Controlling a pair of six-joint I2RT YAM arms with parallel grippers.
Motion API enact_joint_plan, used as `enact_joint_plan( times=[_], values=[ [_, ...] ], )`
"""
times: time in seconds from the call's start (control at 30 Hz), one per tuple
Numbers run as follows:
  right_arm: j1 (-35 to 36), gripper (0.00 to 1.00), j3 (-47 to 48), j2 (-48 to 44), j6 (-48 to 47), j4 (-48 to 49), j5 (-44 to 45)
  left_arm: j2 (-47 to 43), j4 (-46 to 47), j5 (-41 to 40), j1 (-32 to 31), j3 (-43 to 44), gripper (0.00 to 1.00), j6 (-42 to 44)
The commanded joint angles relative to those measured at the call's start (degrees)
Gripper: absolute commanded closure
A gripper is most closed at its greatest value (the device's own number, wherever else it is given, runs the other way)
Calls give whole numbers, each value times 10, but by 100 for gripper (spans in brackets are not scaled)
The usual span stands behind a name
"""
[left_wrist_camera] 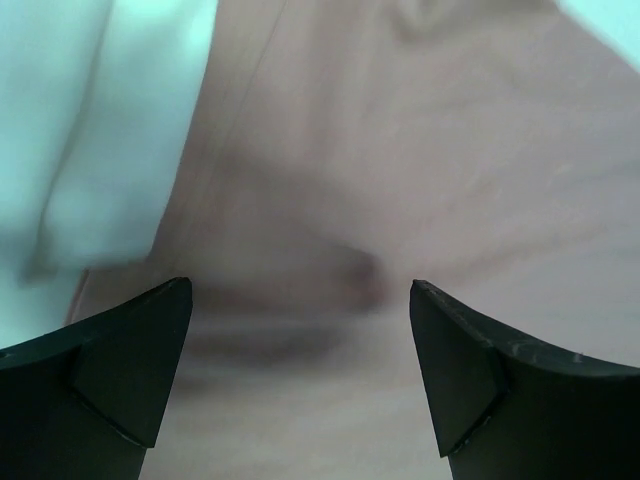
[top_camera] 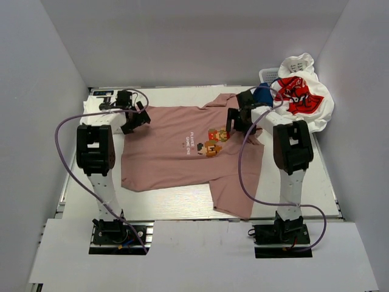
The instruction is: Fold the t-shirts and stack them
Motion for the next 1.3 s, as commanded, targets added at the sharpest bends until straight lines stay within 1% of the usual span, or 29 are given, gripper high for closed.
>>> enact_joint_plan(
  times=[0.0,0.03,0.07,0.1,0.13,0.2,0.27,0.3,0.33,0.4,0.43,0.5,0.53,0.57,0.6,0.63,0.67,0.7,0.73,0.77,0.8,0.83,0.87,0.93,0.97,1.03,1.1,1.2,1.27],
  values=[
    [-16,10,70,89,-19,-15,-26,50,-31,-8,-3,67,0,5],
    [-18,10,83,98,-22,-18,-23,65,-38,-8,-3,83,0,5],
    [-24,10,113,128,-31,-23,-17,93,-47,-8,-3,98,0,5],
    [-23,10,144,135,-35,-40,-17,104,-66,-8,-3,129,0,5],
    [-23,10,169,141,-41,-46,-10,114,-71,-8,-3,141,0,5],
    [-20,10,183,142,-58,-53,-2,119,-71,-13,-3,152,0,5],
    [-16,10,186,123,-76,-49,10,119,-77,-13,-3,167,0,5],
    [-13,10,184,115,-79,-46,11,106,-82,-19,-3,167,0,10],
    [-13,10,175,79,-80,-38,12,97,-82,-19,-3,173,0,10],
    [-2,10,158,51,-85,-32,12,75,-101,-19,-3,173,0,10],
    [1,10,139,5,-88,-13,12,45,-108,-19,-3,173,0,10],
    [16,10,105,-27,-92,0,23,5,-123,-39,-8,149,0,10],
    [21,10,93,-62,-93,17,31,-20,-138,-52,-8,131,0,-3],
    [24,10,49,-93,-91,23,42,-78,-138,-72,-8,79,0,-11],
    [30,10,32,-128,-83,37,48,-109,-144,-77,-14,48,0,-21],
    [38,10,-27,-164,-70,50,61,-141,-144,-77,-14,-20,0,-39],
    [42,10,-50,-179,-59,66,72,-171,-144,-77,-20,-54,0,-49],
    [45,10,-73,-215,-36,74,79,-225,-144,-72,-20,-84,0,-61],
    [45,10,-134,-251,-9,80,93,-248,-155,-72,-26,-133,0,-75],
    [45,10,-154,-286,4,84,108,-268,-166,-72,-26,-154,0,-86],
    [47,10,-172,-301,55,85,120,-285,-180,-79,-34,-172,0,-101],
    [49,10,-212,-317,68,85,136,-320,-194,-79,-43,-208,0,-119],
    [49,10,-248,-364,82,85,141,-336,-194,-79,-43,-225,0,-125],
    [52,10,-295,-393,122,83,148,-359,-212,-87,-59,-254,0,-137],
    [53,10,-335,-436,127,83,148,-374,-228,-94,-59,-262,0,-145],
    [53,10,-357,-476,142,82,153,-380,-229,-94,-75,-285,0,-152],
    [52,10,-382,-510,156,61,168,-373,-229,-86,-84,-291,4,-157],
    [52,10,-396,-536,162,27,171,-355,-258,-141,-100,-309,6,-194],
    [52,10,-413,-546,160,24,180,-348,-263,-151,-100,-315,8,-202]
  ],
)
